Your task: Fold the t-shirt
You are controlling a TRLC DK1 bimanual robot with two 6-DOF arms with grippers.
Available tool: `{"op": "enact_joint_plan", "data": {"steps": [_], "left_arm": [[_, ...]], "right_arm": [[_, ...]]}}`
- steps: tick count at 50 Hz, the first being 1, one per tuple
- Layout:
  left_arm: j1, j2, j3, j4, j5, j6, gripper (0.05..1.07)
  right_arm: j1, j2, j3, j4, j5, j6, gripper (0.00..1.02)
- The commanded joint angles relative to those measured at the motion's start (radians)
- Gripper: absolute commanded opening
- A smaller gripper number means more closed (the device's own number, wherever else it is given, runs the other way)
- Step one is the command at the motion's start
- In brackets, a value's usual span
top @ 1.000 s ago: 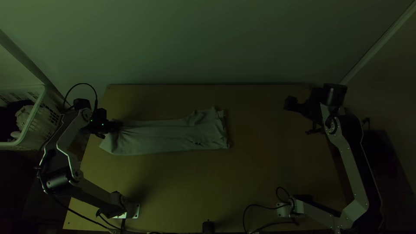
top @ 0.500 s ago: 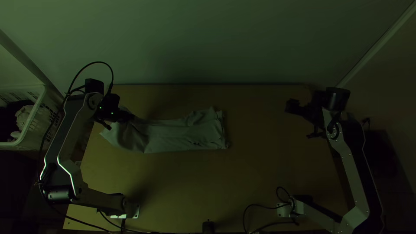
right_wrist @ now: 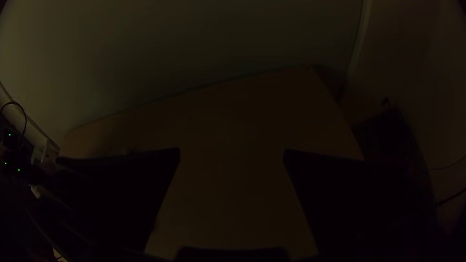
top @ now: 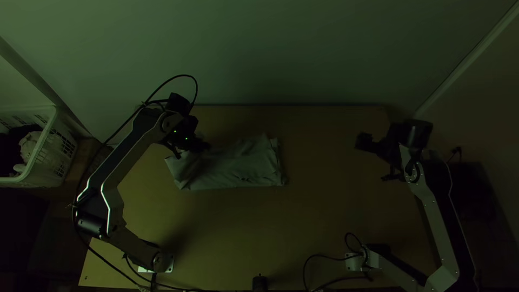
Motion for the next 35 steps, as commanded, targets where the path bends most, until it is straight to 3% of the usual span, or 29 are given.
{"op": "enact_joint_plan", "data": {"steps": [1, 35], "left_arm": [[-0.042, 0.051, 0.075, -0.012, -0.005, -0.064, 0.08], [-0.265, 0.413, 0.463, -0.018, -0.023, -0.215, 0.08]], "right_arm": [[-0.008, -0.034, -0.035, 0.016, 0.008, 0.01, 0.98], [-0.044, -0.131, -0.176, 0.065, 0.024, 0.01, 0.98]]}}
